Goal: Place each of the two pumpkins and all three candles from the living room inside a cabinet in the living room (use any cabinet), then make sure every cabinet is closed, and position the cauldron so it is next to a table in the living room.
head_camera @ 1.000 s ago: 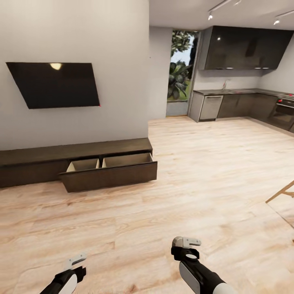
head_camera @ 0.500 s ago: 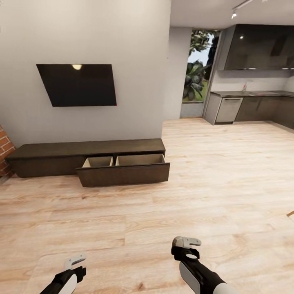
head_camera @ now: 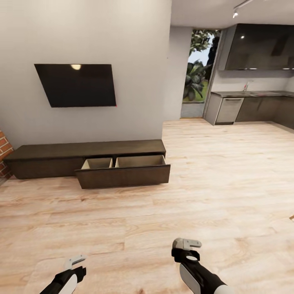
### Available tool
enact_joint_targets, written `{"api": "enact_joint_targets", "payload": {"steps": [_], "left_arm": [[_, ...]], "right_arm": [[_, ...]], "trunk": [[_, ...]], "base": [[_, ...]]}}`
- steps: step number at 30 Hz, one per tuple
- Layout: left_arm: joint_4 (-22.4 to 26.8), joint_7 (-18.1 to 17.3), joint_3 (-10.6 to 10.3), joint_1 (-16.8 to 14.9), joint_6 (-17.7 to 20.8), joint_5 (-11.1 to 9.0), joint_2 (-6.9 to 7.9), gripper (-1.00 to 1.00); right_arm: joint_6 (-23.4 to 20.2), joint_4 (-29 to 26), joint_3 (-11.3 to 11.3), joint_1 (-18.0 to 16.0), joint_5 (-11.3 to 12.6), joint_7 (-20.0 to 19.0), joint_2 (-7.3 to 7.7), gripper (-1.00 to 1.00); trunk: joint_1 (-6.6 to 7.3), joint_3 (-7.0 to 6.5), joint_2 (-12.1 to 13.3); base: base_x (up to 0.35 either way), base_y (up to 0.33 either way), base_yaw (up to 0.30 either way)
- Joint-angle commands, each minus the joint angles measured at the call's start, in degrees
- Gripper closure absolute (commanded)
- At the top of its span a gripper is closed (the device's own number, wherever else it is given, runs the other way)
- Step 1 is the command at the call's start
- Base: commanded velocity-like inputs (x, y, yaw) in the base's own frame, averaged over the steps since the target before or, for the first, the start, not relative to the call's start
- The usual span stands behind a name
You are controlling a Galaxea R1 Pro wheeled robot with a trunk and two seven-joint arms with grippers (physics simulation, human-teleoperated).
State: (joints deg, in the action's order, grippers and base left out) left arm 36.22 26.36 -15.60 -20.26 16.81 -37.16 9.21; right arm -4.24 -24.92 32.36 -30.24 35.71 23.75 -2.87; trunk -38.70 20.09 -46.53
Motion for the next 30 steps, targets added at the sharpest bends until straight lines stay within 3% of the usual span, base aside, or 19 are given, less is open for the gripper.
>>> {"api": "enact_joint_targets", "payload": {"steps": [1,26,30], "left_arm": [[0.10,0.53,-0.46,-0.04,0.15,-0.45,0.10,-1.00],[0.04,0.53,-0.41,-0.04,0.15,-0.49,0.09,-1.00],[1.14,0.44,-0.43,-0.25,0.79,-0.64,0.16,-1.00]], "right_arm": [[-0.34,-0.13,0.51,0.01,0.23,0.64,0.07,1.00],[-0.45,-0.40,0.51,0.09,0.15,0.69,0.05,1.00],[-2.00,-1.00,0.56,0.09,0.15,1.04,0.01,1.00]], "trunk": [[-0.04,0.07,-0.05],[-0.04,0.07,-0.05],[-0.04,0.07,-0.05]], "base": [[0.315,0.055,0.000],[0.237,0.068,0.000],[0.218,0.001,0.000]]}}
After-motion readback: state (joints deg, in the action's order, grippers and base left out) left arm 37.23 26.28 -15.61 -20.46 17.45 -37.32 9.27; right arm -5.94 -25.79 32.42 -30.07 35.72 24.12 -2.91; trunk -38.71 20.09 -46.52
